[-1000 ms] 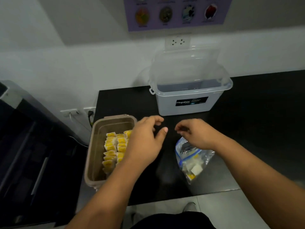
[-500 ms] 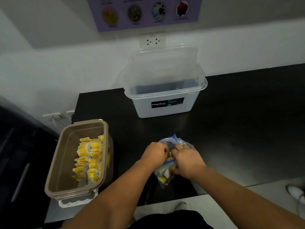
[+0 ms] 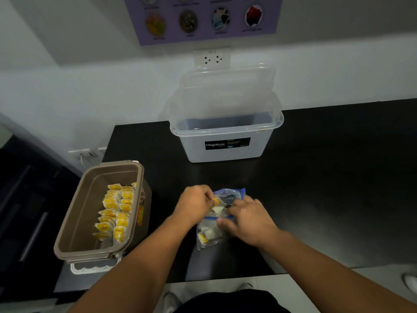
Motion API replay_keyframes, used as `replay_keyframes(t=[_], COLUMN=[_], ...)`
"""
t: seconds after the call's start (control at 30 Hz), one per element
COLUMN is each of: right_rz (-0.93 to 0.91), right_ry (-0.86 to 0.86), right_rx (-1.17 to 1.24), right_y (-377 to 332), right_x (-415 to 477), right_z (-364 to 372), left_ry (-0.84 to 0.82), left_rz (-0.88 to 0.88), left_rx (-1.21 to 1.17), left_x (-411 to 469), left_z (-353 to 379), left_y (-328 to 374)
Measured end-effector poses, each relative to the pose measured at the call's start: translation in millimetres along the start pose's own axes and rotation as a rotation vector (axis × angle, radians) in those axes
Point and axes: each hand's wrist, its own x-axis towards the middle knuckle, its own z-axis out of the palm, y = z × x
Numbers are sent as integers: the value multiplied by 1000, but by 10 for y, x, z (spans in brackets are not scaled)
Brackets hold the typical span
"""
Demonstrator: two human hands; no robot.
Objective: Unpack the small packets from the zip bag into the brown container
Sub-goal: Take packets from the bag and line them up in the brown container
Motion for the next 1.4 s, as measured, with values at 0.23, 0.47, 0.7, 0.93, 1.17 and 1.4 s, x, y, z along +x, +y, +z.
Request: replay_keyframes(t=[0.23,0.47,0.7,0.93,1.17,1.4], right_rz=[159,295,257,226,227,201], right_ry=[-206,-328,-258,-86,28,29], right_rx=[-24,-6,-73,241,1143,1527], right_y=[-64,-146,-191,-227,-526,-1183], right_x=[341,584,594,625,656,666], right_z=[-215,-92,-143,-547,-752,-884], left_ry=[104,223,277,374,379,248], left_rz=[22,49,46,99,107,159], left_rx=[-39,-81,-161,-217,-22,247], left_x=[-30,-152,-306,-448,-654,-884], left_z=[-233,-443,-772,-1248,-1911,-2455], left_y=[73,116,103,-61,-404,-859])
